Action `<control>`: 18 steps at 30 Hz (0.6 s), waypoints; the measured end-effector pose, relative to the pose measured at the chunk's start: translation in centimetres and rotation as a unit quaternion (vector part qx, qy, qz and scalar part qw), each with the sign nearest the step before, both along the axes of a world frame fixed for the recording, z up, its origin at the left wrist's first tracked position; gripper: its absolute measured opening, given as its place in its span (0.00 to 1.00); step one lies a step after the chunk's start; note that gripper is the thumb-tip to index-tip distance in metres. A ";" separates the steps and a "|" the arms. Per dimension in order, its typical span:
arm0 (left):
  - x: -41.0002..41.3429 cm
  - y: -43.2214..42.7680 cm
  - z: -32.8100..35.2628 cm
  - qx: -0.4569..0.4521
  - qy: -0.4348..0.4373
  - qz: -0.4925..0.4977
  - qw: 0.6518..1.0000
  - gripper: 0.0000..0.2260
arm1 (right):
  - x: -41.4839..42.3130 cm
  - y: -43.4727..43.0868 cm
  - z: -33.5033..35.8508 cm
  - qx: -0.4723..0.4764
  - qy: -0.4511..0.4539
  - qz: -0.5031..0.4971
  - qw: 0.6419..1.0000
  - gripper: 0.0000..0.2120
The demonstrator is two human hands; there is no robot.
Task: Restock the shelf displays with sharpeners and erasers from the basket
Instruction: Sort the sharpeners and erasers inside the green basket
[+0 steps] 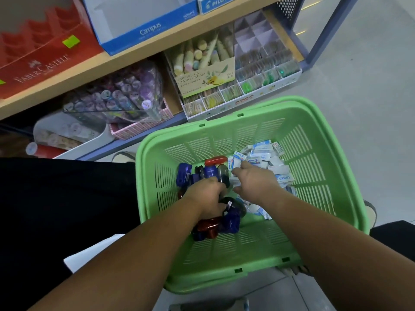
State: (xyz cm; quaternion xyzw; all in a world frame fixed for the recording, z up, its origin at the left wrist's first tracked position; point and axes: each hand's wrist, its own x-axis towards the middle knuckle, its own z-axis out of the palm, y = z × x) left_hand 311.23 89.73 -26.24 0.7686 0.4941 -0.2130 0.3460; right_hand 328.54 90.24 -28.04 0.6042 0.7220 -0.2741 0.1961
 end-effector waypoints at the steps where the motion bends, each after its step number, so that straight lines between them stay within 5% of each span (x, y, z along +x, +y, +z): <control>1: -0.3 0.0 0.1 0.012 0.011 -0.003 1.000 0.14 | -0.2 0.3 -0.4 0.015 -0.030 0.035 0.999 0.21; 6: -2.2 0.5 0.3 -0.001 0.087 -0.025 0.996 0.19 | -0.3 0.1 -1.8 0.077 -0.090 0.131 0.984 0.20; 11: -1.9 0.6 0.0 -0.006 0.061 0.013 0.998 0.17 | -0.5 -0.1 -2.0 0.071 -0.071 0.128 0.987 0.16; 14: -1.6 0.3 -0.1 -0.012 0.052 0.027 0.998 0.17 | -0.1 -0.1 -0.9 0.073 -0.044 0.060 0.995 0.10; 18: -1.6 0.8 -0.2 -0.031 0.045 0.049 0.997 0.17 | 2.8 1.1 0.3 0.225 -0.052 -0.007 0.973 0.13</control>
